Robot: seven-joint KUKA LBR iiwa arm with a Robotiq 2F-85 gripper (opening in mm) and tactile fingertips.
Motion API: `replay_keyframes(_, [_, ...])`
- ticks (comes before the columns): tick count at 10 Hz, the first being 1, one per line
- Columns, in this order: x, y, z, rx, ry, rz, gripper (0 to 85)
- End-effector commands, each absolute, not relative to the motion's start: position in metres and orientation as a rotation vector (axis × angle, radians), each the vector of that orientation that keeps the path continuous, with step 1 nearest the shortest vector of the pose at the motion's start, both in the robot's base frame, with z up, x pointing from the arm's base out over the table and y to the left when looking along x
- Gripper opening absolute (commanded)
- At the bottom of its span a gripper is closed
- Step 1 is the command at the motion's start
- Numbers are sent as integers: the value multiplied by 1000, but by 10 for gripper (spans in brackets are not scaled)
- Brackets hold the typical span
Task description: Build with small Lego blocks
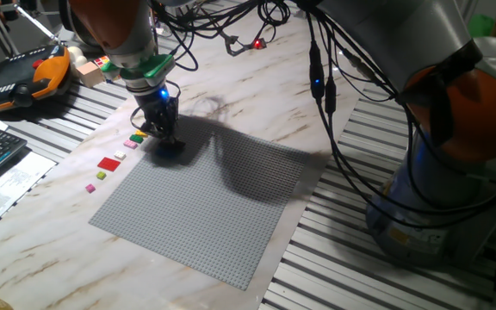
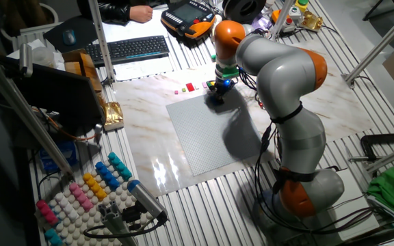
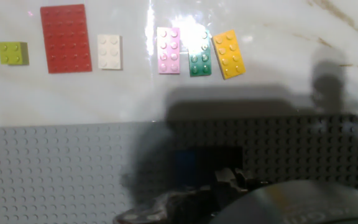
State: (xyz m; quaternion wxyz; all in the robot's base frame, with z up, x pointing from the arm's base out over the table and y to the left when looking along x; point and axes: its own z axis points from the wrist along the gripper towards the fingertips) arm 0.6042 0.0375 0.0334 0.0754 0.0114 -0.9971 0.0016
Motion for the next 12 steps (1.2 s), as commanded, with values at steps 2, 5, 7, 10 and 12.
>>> replay_keyframes(2, [603, 38, 37, 21, -2978, 1, 123])
replay_keyframes(5, [604, 34, 56, -2, -2970, -22, 227])
replay_keyframes(7, [607, 37, 63, -36, -2979, -17, 303])
replay_keyframes(10, [628, 34, 67, -50, -3014, -31, 370])
replay_keyframes(12, [644, 21, 67, -60, -3014, -63, 363])
